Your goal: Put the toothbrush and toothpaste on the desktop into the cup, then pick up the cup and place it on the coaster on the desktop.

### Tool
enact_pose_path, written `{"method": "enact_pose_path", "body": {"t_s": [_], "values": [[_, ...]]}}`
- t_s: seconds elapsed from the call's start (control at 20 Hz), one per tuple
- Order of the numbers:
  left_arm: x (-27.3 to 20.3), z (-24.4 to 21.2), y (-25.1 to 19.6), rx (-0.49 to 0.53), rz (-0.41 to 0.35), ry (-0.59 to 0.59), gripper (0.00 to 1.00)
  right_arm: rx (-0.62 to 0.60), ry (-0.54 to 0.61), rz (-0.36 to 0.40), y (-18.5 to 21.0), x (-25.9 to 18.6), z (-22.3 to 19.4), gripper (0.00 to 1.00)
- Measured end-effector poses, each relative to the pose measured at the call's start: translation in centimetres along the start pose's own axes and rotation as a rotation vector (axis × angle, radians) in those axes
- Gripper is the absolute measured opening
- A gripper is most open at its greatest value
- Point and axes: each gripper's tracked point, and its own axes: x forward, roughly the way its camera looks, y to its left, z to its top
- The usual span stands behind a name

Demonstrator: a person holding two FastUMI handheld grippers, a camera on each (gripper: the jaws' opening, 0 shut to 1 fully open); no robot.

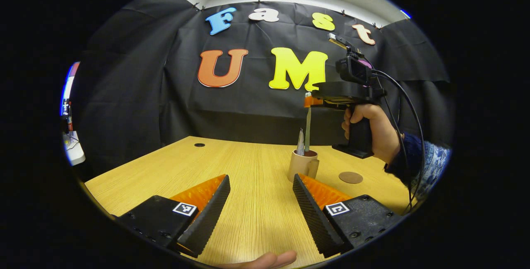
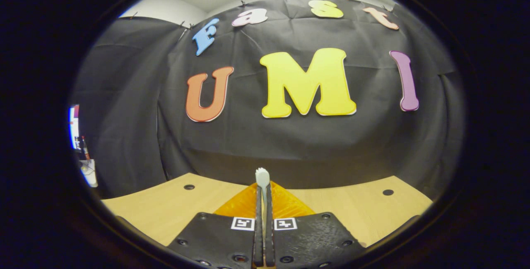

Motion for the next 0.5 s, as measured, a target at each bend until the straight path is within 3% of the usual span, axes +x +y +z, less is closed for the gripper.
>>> {"method": "enact_pose_path", "body": {"t_s": [0.25,0.35,0.5], "values": [[0.2,-0.7,-0.6,-0.005,-0.015,0.023,0.97,-0.003,-0.019,0.025,0.4,-0.9,0.7,0.02],[0.1,-0.8,-0.8,-0.003,-0.016,0.029,0.97,-0.017,-0.035,0.051,0.8,-1.7,1.4,0.12],[0.2,-1.2,-1.0,0.0,-0.014,0.047,0.97,-0.059,-0.068,0.031,0.3,-2.1,2.4,0.96]]}}
